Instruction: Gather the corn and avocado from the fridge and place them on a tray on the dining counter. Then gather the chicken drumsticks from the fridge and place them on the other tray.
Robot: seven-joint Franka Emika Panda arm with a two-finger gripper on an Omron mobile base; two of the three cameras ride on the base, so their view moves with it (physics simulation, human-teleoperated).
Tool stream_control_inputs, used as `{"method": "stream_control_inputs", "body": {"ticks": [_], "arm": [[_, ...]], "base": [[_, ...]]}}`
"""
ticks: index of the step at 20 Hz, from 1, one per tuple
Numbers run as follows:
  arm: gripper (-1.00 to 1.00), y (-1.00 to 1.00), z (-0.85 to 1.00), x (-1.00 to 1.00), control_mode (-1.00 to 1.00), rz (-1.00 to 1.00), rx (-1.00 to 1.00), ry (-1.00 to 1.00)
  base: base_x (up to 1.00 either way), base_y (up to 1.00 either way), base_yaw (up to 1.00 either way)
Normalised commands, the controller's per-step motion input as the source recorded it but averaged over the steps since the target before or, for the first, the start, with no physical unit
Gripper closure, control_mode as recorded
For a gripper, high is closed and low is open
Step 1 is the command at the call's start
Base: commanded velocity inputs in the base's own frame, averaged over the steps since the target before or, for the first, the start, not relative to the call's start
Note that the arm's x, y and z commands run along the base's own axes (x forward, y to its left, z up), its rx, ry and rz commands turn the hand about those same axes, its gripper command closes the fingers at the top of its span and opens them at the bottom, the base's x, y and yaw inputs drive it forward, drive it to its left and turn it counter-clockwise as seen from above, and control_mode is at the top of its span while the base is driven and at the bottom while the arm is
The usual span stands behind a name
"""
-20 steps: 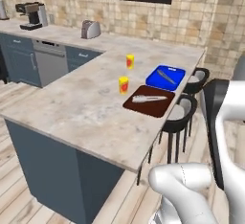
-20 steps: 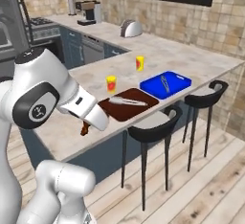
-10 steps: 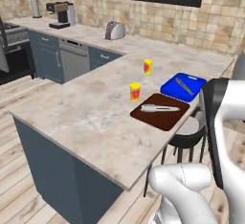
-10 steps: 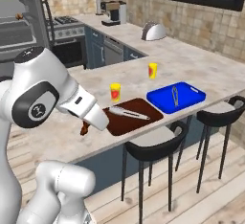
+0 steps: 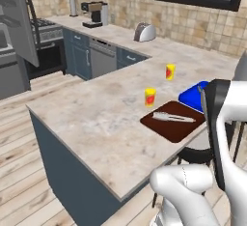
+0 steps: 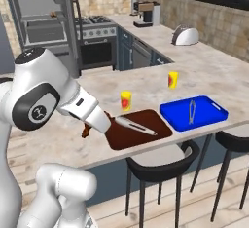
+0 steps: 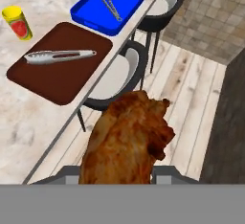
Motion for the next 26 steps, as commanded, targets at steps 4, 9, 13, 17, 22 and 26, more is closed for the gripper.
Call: {"method": "stream_control_inputs", "body": {"ticks": [4, 9, 13, 17, 22, 26], "arm": [[1.00, -0.09, -0.11, 0.05, -1.00, 0.08, 0.01, 0.02], [1.00, -0.17, -0.67, 0.52, -1.00, 0.31, 0.00, 0.12], [1.00, -0.01, -0.78, 0.76, -1.00, 0.25, 0.00, 0.08], [1.00, 0.13, -0.65, 0.82, -1.00, 0.12, 0.00, 0.06], [1.00, 0.15, -0.56, 0.69, -1.00, 0.02, 0.00, 0.06], [1.00, 0.02, -0.34, 0.43, -1.00, 0.00, 0.00, 0.00]], "base": [[0.10, -0.27, 0.25], [0.00, 0.00, 0.00], [0.00, 0.00, 0.00], [0.00, 0.00, 0.00], [0.00, 0.00, 0.00], [0.00, 0.00, 0.00]]}}
